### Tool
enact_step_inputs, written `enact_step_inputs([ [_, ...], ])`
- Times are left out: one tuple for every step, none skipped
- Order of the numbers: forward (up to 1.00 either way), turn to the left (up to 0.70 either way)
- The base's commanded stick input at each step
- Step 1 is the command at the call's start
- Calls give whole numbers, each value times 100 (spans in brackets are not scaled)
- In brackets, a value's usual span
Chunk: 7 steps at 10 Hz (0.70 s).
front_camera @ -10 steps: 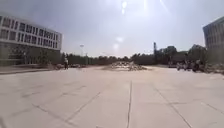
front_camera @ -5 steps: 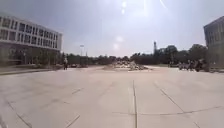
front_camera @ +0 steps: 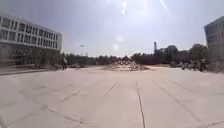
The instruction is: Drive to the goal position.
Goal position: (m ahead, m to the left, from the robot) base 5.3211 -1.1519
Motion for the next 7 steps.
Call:
enact_step_inputs([
  [70, 0],
  [70, 0],
  [70, 31],
  [70, 35],
  [70, 35],
  [70, 28],
  [70, 12],
])
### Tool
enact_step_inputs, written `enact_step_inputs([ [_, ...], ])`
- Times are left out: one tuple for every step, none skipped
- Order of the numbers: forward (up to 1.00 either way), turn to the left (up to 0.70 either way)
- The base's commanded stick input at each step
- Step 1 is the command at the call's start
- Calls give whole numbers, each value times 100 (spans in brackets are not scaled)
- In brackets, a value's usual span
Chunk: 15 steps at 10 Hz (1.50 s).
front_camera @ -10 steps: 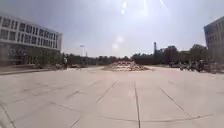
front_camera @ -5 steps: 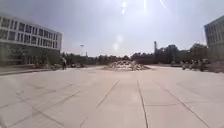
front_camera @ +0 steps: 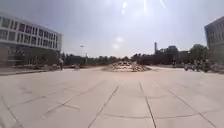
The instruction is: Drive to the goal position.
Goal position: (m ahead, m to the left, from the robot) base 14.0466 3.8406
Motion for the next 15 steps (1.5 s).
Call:
enact_step_inputs([
  [70, 0],
  [70, 0],
  [70, 0],
  [70, 0],
  [70, 0],
  [70, 0],
  [70, 0],
  [70, 0],
  [70, 0],
  [70, 0],
  [70, 0],
  [70, 0],
  [70, 0],
  [70, 0],
  [70, 0],
])
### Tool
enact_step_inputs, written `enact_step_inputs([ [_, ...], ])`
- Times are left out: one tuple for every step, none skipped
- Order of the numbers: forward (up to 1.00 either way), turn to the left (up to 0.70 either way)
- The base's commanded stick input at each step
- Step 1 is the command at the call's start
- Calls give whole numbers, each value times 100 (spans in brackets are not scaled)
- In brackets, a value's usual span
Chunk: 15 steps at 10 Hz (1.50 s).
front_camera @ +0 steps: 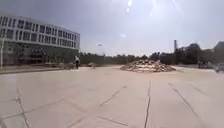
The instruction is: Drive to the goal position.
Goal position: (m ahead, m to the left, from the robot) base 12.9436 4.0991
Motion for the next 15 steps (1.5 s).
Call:
enact_step_inputs([
  [70, 0],
  [70, 0],
  [70, 0],
  [70, 0],
  [70, 0],
  [70, 0],
  [70, 0],
  [70, 0],
  [70, 0],
  [70, 0],
  [70, 0],
  [70, 0],
  [70, 0],
  [70, 0],
  [70, 0],
])
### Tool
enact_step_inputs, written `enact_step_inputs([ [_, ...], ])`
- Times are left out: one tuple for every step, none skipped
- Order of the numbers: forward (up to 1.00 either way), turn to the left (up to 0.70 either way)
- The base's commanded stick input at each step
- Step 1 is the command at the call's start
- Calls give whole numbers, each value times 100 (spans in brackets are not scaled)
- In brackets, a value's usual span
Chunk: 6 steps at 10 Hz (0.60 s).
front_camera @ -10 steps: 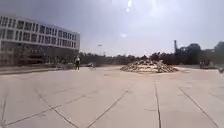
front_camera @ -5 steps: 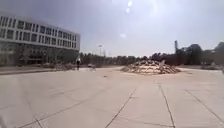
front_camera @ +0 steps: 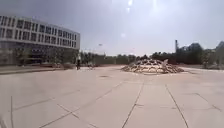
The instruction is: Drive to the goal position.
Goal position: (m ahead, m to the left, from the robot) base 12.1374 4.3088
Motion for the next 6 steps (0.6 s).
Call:
enact_step_inputs([
  [70, 0],
  [70, 0],
  [70, 0],
  [70, 0],
  [70, 0],
  [70, 0],
])
